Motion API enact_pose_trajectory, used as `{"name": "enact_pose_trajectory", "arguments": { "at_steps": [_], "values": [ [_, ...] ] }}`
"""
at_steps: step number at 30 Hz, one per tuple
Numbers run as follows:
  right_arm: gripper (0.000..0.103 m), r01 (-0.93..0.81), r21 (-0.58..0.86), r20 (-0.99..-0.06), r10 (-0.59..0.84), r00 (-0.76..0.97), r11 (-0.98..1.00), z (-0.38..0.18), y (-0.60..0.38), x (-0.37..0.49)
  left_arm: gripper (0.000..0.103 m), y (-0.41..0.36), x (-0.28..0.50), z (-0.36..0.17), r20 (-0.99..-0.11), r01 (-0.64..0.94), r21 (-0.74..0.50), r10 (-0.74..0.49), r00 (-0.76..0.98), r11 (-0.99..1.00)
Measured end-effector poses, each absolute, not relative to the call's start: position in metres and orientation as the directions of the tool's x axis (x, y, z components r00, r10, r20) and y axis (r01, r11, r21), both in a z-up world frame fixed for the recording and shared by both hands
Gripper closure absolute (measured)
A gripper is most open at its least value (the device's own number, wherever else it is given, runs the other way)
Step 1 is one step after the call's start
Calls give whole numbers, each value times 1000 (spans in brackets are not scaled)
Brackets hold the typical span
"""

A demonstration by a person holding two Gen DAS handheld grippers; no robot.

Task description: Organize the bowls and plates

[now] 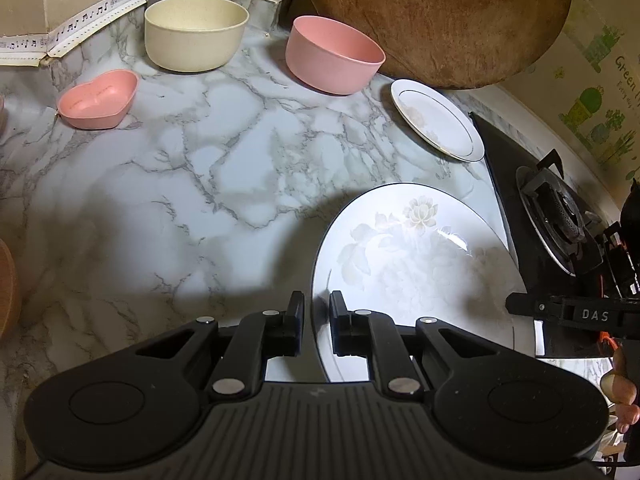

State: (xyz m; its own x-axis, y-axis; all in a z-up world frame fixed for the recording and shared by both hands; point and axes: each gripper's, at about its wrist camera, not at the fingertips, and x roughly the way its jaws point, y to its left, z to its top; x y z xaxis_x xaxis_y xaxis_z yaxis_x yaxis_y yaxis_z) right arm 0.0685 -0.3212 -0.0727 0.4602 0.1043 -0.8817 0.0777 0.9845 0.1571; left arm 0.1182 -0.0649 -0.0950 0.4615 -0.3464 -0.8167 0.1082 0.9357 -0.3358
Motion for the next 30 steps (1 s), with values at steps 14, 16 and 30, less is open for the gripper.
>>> {"name": "enact_pose_trajectory", "arguments": {
  "at_steps": [14,16,30],
  "values": [
    [75,36,62,-838,33,544,997,-40,-311,62,91,-64,108,-78,-800,137,-298,-326,503,945],
    [73,22,60,-829,37,558,998,-35,-308,61,90,-64,106,-74,-795,144,-290,-322,514,946],
    [53,-60,61,-754,85,651,996,1,-287,58,54,-68,97,-37,-718,195,-262,-326,614,945]
  ]
}}
